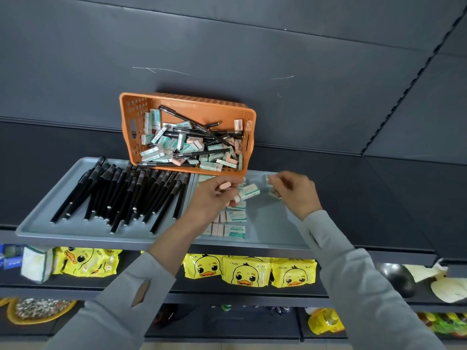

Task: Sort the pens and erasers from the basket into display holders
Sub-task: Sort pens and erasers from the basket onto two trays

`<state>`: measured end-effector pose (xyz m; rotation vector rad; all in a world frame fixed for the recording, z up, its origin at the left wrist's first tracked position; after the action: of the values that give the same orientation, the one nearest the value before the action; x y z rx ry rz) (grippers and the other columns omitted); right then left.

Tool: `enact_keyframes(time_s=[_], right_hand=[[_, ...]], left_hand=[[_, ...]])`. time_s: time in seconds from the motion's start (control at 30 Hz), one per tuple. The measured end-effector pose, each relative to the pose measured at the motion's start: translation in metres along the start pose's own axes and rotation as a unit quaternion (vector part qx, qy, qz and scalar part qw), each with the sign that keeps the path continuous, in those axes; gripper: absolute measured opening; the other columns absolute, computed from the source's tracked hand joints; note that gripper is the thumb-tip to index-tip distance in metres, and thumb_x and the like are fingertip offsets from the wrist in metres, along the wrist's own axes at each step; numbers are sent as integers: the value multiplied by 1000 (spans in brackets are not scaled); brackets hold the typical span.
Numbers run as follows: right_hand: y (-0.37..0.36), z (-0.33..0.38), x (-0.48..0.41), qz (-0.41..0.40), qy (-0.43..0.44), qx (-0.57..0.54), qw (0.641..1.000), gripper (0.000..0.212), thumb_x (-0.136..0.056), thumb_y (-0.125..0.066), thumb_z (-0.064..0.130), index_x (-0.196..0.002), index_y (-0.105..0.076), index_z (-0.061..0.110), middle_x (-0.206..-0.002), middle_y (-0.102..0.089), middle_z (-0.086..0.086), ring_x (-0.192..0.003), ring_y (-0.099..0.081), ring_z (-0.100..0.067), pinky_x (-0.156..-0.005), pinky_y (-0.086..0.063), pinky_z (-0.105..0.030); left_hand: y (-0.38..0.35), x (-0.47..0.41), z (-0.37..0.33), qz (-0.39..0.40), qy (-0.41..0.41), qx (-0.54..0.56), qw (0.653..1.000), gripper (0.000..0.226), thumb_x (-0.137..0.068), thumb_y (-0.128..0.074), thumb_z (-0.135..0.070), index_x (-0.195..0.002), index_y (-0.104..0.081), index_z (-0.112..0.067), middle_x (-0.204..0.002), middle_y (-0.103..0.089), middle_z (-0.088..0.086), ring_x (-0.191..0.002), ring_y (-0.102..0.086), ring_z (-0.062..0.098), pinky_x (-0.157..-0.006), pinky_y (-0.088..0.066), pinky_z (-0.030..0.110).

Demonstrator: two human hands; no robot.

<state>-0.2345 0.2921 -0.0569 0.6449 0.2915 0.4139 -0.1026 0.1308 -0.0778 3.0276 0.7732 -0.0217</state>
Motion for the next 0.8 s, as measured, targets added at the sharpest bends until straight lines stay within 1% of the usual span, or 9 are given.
enact_keyframes(time_s=[0.07,0.13,0.23,0.3,0.37,0.43,0.53,0.67,0.8], right_hand=[[-26,10,9,114,-41,-161,979,21,-95,-60,30,-96,-68,11,-75,-68,0,-62,-63,-10,-56,-49,-24],[-41,22,15,182,-35,-217,958,11,-92,-63,14,-101,-66,8,-80,-68,-8,-64,-64,-12,-57,-52,-21],[-30,14,7,128,-33,-239,962,17,-89,-63,-1,-103,-64,9,-84,-68,-15,-62,-62,-10,-60,-53,-20],[-16,1,1,78,-43,-208,974,18,-89,-64,0,-99,-63,15,-89,-70,-14,-67,-62,-12,-61,-51,-22],[-8,-9,-1,59,-54,-162,984,17,-88,-66,2,-91,-63,19,-89,-72,-12,-71,-63,-14,-66,-50,-26],[-6,-15,-1,47,-67,-141,987,16,-87,-65,3,-87,-63,19,-87,-72,-10,-67,-62,-12,-69,-53,-28],[-5,-13,-3,19,-69,-123,990,17,-87,-65,5,-84,-66,21,-84,-71,-7,-61,-62,-12,-73,-57,-31],[-19,0,-6,29,-60,-136,989,11,-87,-67,6,-90,-70,16,-80,-68,-1,-59,-63,-11,-73,-57,-26],[-25,9,-7,17,-53,-133,990,7,-87,-68,7,-93,-70,10,-79,-66,2,-60,-64,-11,-64,-53,-14]], left_hand=[[-3,0,-3,4,-11,-27,1000,25,-90,-60,3,-101,-70,-18,-94,-65,-2,-58,-61,5,-63,-51,16],[-5,0,-3,4,-19,-45,999,25,-92,-60,0,-101,-70,-20,-95,-67,-4,-62,-63,7,-66,-53,19],[6,-1,1,-43,-2,-17,999,25,-94,-56,0,-96,-70,-21,-92,-67,-1,-70,-64,8,-71,-56,26],[20,0,4,-79,18,25,996,23,-95,-54,-1,-95,-70,-18,-85,-65,0,-67,-60,6,-68,-55,21],[35,0,8,-99,34,50,993,20,-95,-55,-1,-96,-69,-16,-77,-61,0,-61,-56,6,-68,-53,25],[47,2,10,-115,37,57,991,22,-92,-56,3,-95,-68,-15,-73,-57,-1,-56,-52,9,-67,-49,30],[58,6,8,-136,32,71,988,24,-88,-54,10,-93,-64,-10,-74,-53,-2,-54,-47,13,-62,-45,31],[62,11,8,-134,29,94,986,27,-87,-52,13,-92,-63,-11,-83,-51,3,-54,-45,12,-55,-44,26],[71,15,10,-146,21,103,984,28,-88,-52,12,-92,-66,-11,-86,-51,7,-54,-44,12,-53,-43,23]])
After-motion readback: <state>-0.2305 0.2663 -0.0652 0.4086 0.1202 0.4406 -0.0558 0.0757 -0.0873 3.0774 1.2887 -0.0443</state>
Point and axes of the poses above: each hand's wrist, its own x-axis away from the middle knuckle, its own y-axis out of the back of the hand, z = x × y, the point moved 10 cm from there along -x, towards the middle knuckle
